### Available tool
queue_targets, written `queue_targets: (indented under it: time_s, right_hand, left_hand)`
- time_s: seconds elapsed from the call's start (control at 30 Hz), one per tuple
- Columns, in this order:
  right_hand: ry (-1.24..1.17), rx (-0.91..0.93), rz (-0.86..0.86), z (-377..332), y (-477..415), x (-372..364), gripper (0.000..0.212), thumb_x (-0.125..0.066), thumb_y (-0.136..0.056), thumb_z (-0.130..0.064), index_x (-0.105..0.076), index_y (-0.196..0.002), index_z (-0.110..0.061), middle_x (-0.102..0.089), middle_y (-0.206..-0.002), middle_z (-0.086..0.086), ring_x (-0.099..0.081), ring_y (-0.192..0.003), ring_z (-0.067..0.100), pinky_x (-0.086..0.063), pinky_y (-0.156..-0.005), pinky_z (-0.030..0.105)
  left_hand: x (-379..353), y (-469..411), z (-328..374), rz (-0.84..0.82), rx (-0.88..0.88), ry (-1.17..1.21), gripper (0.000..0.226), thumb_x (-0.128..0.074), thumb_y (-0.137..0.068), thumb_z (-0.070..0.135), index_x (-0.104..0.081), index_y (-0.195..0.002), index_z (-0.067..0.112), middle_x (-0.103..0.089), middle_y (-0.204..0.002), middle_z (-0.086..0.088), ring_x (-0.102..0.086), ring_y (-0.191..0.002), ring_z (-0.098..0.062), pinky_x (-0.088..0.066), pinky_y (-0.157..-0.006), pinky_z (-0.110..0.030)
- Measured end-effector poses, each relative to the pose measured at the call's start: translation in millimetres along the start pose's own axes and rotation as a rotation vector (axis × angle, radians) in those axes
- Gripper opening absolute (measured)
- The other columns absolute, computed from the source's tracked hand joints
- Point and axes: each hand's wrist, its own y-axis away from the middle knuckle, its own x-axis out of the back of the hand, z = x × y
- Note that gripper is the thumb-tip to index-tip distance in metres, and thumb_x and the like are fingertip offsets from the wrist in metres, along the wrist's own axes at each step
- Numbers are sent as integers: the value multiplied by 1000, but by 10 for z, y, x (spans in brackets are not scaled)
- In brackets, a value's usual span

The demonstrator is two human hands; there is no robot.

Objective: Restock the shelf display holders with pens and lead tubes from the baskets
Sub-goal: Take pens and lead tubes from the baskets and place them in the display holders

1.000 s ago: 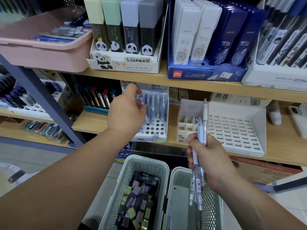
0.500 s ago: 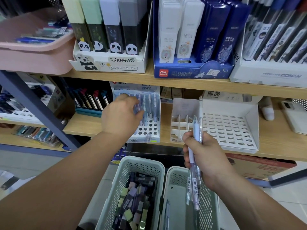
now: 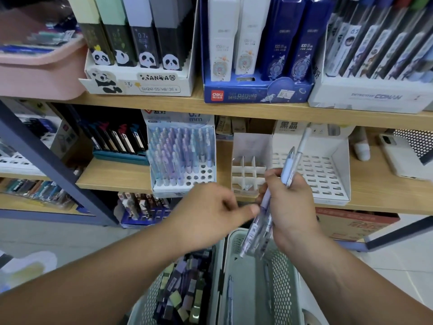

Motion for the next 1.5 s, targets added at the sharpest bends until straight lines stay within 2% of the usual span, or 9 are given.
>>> queue_targets:
  time_s: [0.23,0.3,0.47,0.67,0.8,1.0,1.2,1.37,1.5]
  right_hand:
    - [58,6,5,31,61,-62,13,-59,-97,-15,-62,-85,-21,-58,-57,-1,-58,-50,15,-50,-48,32]
    - [73,-5,13,34,60,-61,11,-60,-99,-17,-61,-88,-19,-59,-55,-1,-60,-50,14,-51,-47,31]
    - [17,-111,-4,31,77,-60,12,-63,-100,-22,-61,-90,-16,-61,-58,-3,-58,-48,13,-49,-44,27]
    - [-78,-230,-60,9,118,-139,12,-63,-100,-26,-62,-97,-15,-58,-54,-5,-52,-44,12,-46,-42,27]
    - [-66,-226,-62,27,105,-137,14,-63,-100,-28,-62,-96,-15,-57,-53,-5,-51,-45,12,-44,-42,27]
    - [25,-227,-128,102,87,-98,10,-60,-100,-17,-58,-91,-14,-52,-63,4,-47,-46,17,-42,-42,30]
    - [199,-186,-314,153,156,-79,10,-58,-100,-17,-59,-91,-14,-53,-64,6,-48,-48,20,-42,-45,31]
    - [281,-132,-383,128,211,-87,10,-58,-101,-20,-58,-96,-11,-52,-61,4,-46,-47,18,-44,-45,29]
    - [299,-112,-389,130,208,-70,8,-58,-100,-18,-58,-97,-10,-53,-62,5,-45,-47,20,-43,-44,30]
  left_hand:
    - [-146,120,-76,-198,117,262,14,-84,-80,25,-73,-80,17,-70,-64,3,-62,-53,-8,-52,-53,-24]
    - [-52,93,-128,-156,169,336,7,-81,-81,21,-75,-80,18,-68,-63,3,-62,-54,-13,-56,-57,-33]
    - [227,21,-220,73,193,645,10,-81,-81,8,-74,-87,11,-69,-68,-5,-61,-52,-16,-49,-47,-24]
    - [356,0,-275,138,-62,813,19,-76,-83,-3,-77,-86,16,-74,-78,-9,-72,-68,-25,-60,-62,-28]
    - [384,4,-271,154,-188,771,11,-76,-82,12,-78,-91,17,-75,-82,-6,-72,-72,-25,-59,-63,-29]
    - [565,-131,-389,527,-125,710,20,-75,-85,0,-75,-74,17,-73,-72,-6,-71,-62,-22,-54,-52,-26]
    - [685,-211,-566,801,-87,135,18,-81,-84,22,-66,-83,33,-70,-75,14,-67,-70,-1,-53,-69,-26]
    - [668,-309,-568,854,-114,-19,15,-77,-85,21,-63,-83,27,-67,-76,17,-64,-77,-1,-40,-67,-5]
    - [614,-384,-565,823,-91,-91,14,-75,-86,24,-61,-84,27,-62,-73,20,-62,-71,0,-37,-62,-2]
